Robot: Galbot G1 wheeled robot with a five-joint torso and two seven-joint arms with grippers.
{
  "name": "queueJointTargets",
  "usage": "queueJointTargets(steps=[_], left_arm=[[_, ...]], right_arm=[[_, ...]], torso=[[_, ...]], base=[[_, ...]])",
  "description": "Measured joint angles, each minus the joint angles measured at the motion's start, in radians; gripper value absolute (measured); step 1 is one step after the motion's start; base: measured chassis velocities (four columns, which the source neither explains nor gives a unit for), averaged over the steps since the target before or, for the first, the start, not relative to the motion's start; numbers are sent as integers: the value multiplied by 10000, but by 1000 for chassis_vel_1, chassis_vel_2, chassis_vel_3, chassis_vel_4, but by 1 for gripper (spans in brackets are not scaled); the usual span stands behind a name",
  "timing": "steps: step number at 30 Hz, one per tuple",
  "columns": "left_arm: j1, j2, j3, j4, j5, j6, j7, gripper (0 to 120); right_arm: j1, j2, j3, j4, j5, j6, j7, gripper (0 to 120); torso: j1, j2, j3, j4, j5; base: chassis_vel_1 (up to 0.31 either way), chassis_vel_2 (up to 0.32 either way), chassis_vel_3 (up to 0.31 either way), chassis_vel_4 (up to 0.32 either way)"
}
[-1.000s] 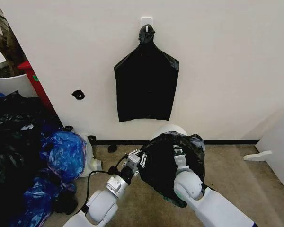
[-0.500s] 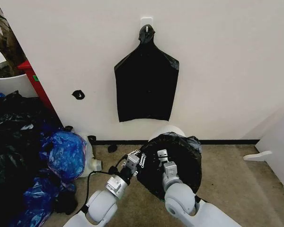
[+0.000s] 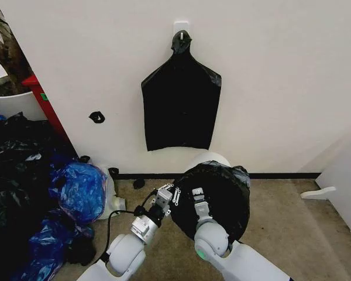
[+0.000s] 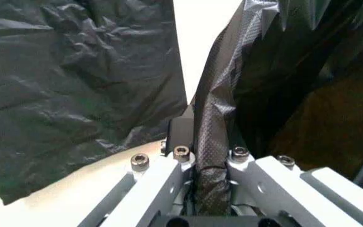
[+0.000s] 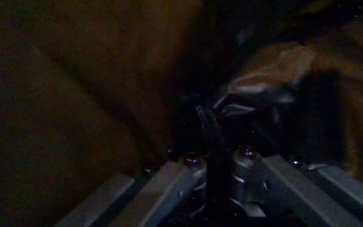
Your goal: Place the garbage bag over the trash bin.
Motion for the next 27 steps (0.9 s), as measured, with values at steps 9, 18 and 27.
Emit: queueJointTargets(steps=[9,18,27], left_arm=[[-24,34,-87,21,-73,11,12,1],[-47,3,-16,24,-73,14,23,1],[87,90,-143,-121,-72,16,47,1]], right_arm=[[-221,-476,279,250,-1473,806,-823,0],[-229,-284,132,659,-5,1909,-1452,0],[-126,-689,340,313,-250,295,-395,0]], torso=[[0,0,0,-2,-1],[0,0,0,0,0],[0,0,0,-1,0]], base=[[0,0,0,0],[0,0,0,0],[0,0,0,0]])
